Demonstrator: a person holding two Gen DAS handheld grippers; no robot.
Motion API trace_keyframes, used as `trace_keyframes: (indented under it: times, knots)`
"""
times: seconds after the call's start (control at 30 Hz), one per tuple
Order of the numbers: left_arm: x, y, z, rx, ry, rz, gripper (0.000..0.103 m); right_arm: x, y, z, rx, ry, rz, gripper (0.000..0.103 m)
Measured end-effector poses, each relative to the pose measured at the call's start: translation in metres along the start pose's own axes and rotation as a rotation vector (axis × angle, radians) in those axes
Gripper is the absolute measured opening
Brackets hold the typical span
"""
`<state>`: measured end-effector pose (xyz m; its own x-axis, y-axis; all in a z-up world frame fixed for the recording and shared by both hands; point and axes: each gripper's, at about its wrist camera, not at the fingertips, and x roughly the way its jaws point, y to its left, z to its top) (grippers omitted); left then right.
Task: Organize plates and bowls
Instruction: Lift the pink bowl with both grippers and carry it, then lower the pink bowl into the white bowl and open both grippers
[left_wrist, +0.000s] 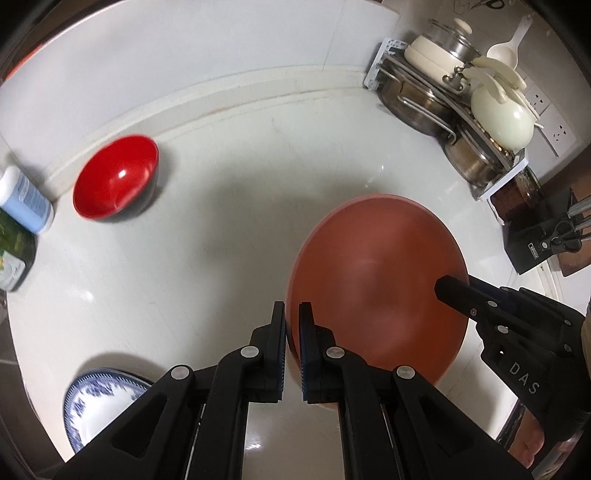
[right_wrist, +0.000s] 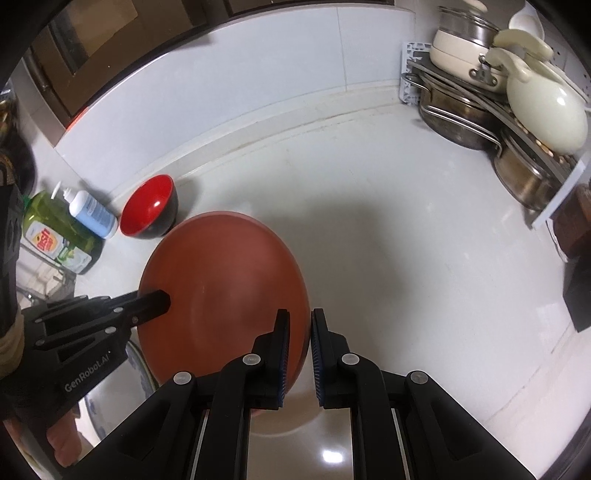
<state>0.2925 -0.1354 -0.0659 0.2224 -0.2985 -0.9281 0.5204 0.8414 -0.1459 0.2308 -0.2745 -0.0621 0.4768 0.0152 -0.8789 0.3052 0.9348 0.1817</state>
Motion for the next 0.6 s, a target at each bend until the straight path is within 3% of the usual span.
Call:
trace_keyframes:
  times: [0.6]
  knots:
    - [0.032, -0.005, -0.026, -0.021, 0.111, 0.011, 0.008, 0.030, -0.010, -0.023, -0.006, 0.107, -0.009, 0.013]
